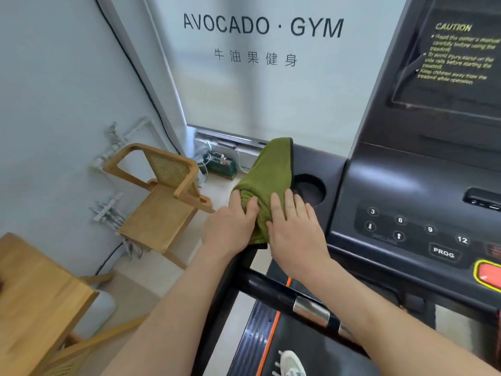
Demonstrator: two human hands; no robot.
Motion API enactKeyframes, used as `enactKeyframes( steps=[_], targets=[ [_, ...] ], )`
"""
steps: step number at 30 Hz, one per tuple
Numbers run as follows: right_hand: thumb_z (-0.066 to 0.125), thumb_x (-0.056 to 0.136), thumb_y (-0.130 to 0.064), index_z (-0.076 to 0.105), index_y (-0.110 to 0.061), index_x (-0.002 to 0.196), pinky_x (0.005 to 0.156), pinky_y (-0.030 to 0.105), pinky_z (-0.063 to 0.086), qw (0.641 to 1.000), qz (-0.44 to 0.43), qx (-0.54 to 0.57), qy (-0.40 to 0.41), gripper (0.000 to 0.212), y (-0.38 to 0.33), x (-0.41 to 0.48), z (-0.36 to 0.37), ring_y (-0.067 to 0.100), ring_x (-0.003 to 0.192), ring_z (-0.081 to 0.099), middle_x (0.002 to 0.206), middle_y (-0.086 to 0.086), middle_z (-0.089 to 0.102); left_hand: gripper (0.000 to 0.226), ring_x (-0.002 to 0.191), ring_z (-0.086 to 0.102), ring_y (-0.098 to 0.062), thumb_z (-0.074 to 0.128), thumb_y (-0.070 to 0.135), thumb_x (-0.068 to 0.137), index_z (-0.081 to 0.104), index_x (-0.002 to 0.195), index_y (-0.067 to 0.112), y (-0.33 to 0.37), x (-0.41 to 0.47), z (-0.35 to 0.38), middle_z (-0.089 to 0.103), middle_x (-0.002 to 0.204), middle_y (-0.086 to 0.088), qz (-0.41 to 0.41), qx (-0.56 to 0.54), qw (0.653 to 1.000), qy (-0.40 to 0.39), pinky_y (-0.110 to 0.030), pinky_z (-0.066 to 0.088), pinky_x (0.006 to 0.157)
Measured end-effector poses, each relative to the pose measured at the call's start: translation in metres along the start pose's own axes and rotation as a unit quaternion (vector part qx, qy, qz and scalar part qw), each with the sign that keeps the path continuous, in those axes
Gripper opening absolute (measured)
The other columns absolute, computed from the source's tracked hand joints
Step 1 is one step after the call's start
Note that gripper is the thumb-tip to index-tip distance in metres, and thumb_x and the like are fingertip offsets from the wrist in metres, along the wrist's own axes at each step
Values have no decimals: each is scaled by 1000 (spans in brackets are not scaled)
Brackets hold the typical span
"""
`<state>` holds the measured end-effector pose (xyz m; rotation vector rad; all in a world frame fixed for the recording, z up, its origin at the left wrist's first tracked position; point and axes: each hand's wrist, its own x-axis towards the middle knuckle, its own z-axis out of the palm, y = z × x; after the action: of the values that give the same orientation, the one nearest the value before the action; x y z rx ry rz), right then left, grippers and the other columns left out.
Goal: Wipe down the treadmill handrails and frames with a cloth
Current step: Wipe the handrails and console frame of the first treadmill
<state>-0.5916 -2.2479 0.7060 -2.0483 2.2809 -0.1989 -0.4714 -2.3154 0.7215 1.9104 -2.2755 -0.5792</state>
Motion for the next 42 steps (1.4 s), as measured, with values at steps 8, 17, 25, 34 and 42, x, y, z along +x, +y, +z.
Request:
enactKeyframes(
  steps=[8, 17, 25, 34, 42],
  targets=[
    [30, 87, -41, 31, -17, 150, 116, 52, 18, 997, -49, 19, -48, 67, -16, -17, -15, 27, 145, 26, 157, 12, 29, 60, 109, 60, -25, 44, 72, 85, 51, 124, 26, -34, -13, -13, 63, 120, -1, -42, -155, 980, -116, -35, 46, 89],
    [20, 94, -55, -1, -22, 155, 119, 49, -3, 995, -6, 31, -98, 72, -18, 49, -6, 29, 149, -11, 161, 17, -11, 59, 103, 69, -24, 48, 65, 90, 65, 123, 20, -45, 41, -2, 73, 109, -6, -97, -469, 841, -251, -40, 50, 98],
    [10, 93, -54, 19, -2, 153, 120, 49, 14, 997, -63, 47, -22, 80, -58, -29, 14, 40, 147, 12, 156, 30, 12, 42, 96, 70, -9, 48, 63, 92, 67, 112, 32, -90, -41, -6, 73, 105, 8, -107, -450, 849, -256, -23, 55, 80],
    [58, 82, -14, 45, -3, 137, 110, 51, 30, 996, -72, -29, -35, 57, -58, -103, 18, 27, 120, 56, 131, 12, 57, 95, 140, 28, -38, 73, 41, 75, 23, 152, 15, -97, -146, 24, 28, 151, -22, 202, 122, 970, 53, -53, 32, 112],
    [53, 76, -2, 55, -19, 86, 85, 34, 36, 997, 38, -66, 15, 20, 7, -151, 8, 26, 95, 58, 87, -1, 65, 52, 121, 38, -41, 73, 17, 70, 59, 119, 9, -59, -115, 38, 43, 130, -23, 299, 287, 897, 153, -58, 27, 110]
  ],
)
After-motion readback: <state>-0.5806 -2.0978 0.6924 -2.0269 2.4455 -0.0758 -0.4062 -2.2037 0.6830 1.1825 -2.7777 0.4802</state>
